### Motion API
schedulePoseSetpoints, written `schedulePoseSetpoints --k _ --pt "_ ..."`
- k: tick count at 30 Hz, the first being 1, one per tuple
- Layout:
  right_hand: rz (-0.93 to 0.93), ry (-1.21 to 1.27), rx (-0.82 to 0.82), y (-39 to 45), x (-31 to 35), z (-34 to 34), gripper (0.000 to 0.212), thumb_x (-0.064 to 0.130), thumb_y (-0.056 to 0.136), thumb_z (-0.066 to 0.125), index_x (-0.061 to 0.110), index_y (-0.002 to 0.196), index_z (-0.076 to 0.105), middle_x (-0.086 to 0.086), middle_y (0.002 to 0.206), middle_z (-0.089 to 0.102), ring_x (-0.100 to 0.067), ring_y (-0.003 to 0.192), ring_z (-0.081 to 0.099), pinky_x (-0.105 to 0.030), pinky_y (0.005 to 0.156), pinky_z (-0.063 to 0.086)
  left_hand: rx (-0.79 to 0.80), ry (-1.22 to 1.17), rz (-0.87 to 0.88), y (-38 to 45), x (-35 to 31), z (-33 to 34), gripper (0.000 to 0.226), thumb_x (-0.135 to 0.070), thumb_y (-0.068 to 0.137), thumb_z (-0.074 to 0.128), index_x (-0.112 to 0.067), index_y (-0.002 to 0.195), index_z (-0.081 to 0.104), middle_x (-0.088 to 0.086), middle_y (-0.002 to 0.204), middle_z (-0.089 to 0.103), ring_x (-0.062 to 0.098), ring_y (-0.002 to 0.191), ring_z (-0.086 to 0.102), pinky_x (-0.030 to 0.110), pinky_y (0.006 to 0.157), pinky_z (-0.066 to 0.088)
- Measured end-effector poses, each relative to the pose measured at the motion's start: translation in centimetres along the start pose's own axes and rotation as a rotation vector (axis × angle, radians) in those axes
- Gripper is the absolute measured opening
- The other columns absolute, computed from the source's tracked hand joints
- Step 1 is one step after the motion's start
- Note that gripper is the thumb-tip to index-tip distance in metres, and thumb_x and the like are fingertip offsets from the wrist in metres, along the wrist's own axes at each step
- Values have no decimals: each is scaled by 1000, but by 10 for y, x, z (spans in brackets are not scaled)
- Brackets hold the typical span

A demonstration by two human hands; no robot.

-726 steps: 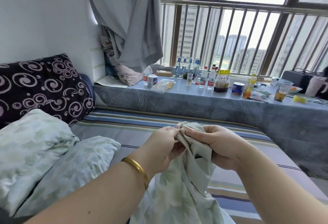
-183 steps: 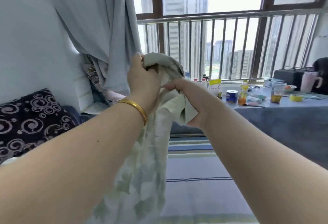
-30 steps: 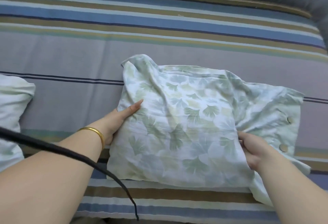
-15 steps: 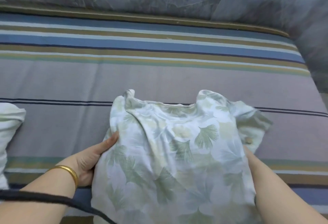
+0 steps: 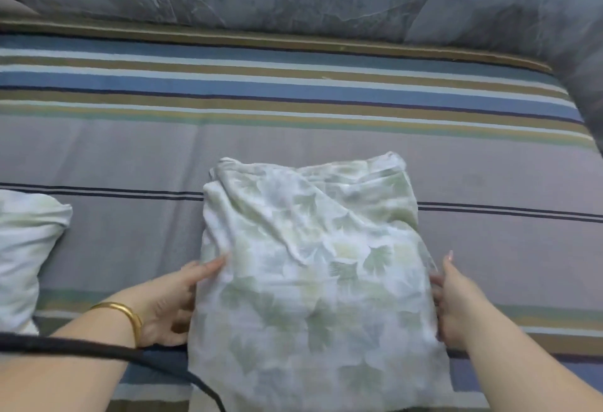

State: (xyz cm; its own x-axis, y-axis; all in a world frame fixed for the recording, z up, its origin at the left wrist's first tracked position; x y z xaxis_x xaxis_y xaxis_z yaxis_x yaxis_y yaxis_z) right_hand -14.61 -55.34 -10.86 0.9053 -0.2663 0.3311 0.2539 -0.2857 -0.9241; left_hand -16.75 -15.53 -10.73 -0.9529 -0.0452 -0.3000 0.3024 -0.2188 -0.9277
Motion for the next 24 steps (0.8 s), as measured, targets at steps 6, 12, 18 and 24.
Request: schedulePoseSetpoints --k 6,12,18,24 --pt "-261 -232 -100 3 46 15 73 77 77 57 11 107 65 -12 109 71 -27 91 69 -43 87 57 -358 5 247 14 -53 -5 100 -89 31 75 -25 108 71 -7 96 78 16 99 68 38 86 53" --pt "-310 -501 89 13 62 50 107 90 59 58 19 139 52 -4 130 64 -28 115 64 -46 101 49 -203 -17 222 32 -77 13 93 -78 46 82 -21 119 71 6 111 76 28 105 71 48 102 49" --pt "-118 -119 758 -1 75 80 69 72 76 64 23 124 70 -10 130 66 -32 120 63 -52 103 48 130 -80 121 43 -78 20 75 -54 58 90 -12 117 73 18 126 68 33 115 66 46 98 51" --pt "-250 7 849 -28 102 113 38 18 73 70 10 110 74 -11 98 76 -26 87 74 -36 73 60 251 -100 224 39 -98 39 57 -37 67 87 -8 115 74 17 122 69 33 114 66 42 87 57"
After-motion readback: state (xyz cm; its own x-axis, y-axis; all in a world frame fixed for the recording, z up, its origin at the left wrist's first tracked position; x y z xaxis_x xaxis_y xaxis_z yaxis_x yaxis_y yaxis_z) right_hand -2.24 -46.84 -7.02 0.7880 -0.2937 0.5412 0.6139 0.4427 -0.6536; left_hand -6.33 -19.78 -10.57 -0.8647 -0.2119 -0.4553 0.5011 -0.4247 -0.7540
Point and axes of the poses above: each hand's wrist, its own y-axis towards the middle knuckle, its own z-axis out of the palm, x = y × z, the point moved 3 cm from there along y, towards the middle knuckle
